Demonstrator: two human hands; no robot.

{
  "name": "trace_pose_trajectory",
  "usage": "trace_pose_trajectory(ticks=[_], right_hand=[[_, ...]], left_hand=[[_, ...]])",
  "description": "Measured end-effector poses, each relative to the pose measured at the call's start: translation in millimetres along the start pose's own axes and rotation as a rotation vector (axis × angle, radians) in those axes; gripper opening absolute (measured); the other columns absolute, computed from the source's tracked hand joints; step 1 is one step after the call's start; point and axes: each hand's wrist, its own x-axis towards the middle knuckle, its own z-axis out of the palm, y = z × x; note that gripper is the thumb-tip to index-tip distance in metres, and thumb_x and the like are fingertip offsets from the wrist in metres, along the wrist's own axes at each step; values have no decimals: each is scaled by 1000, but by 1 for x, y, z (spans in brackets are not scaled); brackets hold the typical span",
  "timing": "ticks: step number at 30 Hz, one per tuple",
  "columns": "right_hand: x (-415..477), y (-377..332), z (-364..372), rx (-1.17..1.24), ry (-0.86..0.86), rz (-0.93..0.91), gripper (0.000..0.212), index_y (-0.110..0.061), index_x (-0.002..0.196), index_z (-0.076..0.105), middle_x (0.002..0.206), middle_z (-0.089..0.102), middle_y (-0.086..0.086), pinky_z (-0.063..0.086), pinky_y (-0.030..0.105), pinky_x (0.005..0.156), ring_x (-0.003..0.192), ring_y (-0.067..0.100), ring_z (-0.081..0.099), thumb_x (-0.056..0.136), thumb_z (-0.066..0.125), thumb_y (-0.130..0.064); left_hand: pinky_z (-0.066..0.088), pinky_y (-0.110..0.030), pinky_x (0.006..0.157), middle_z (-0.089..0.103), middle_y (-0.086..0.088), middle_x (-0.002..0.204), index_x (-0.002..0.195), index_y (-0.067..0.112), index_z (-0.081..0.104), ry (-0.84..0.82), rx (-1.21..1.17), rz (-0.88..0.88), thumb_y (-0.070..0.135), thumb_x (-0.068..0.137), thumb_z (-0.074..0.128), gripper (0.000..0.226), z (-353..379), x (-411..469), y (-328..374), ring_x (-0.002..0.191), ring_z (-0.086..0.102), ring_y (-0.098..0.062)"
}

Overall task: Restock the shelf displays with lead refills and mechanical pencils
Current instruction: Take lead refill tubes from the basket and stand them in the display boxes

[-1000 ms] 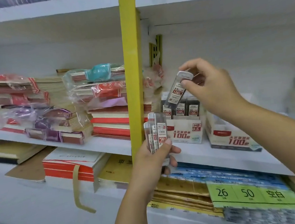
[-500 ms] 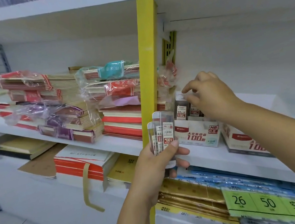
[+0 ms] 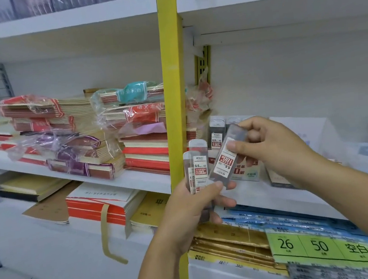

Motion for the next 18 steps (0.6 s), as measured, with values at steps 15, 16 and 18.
trace_pose_trajectory(ticks=[15,16,18], right_hand=[[-18,-1,-9,-238,-407,93,30,-32,104,61,91,69,-13,58,27,65,73,10,69,84,73,-13],[-17,-2,-8,-225,-462,115,41,-35,113,56,94,68,-13,57,26,65,73,10,69,86,71,-9],[-15,-3,-7,-227,-509,134,59,-41,128,46,102,64,-10,55,23,64,73,8,69,88,66,-3]], left_hand=[[43,-20,46,61,1,57,91,18,73,223,161,40,32,96,63,17,-10,-4,5,49,51,-9],[43,-20,46,66,3,61,99,16,70,220,161,47,33,96,63,18,-9,-5,7,49,52,-9],[44,-21,46,73,0,75,110,21,64,220,143,55,38,95,61,23,-8,-5,10,50,54,-9]])
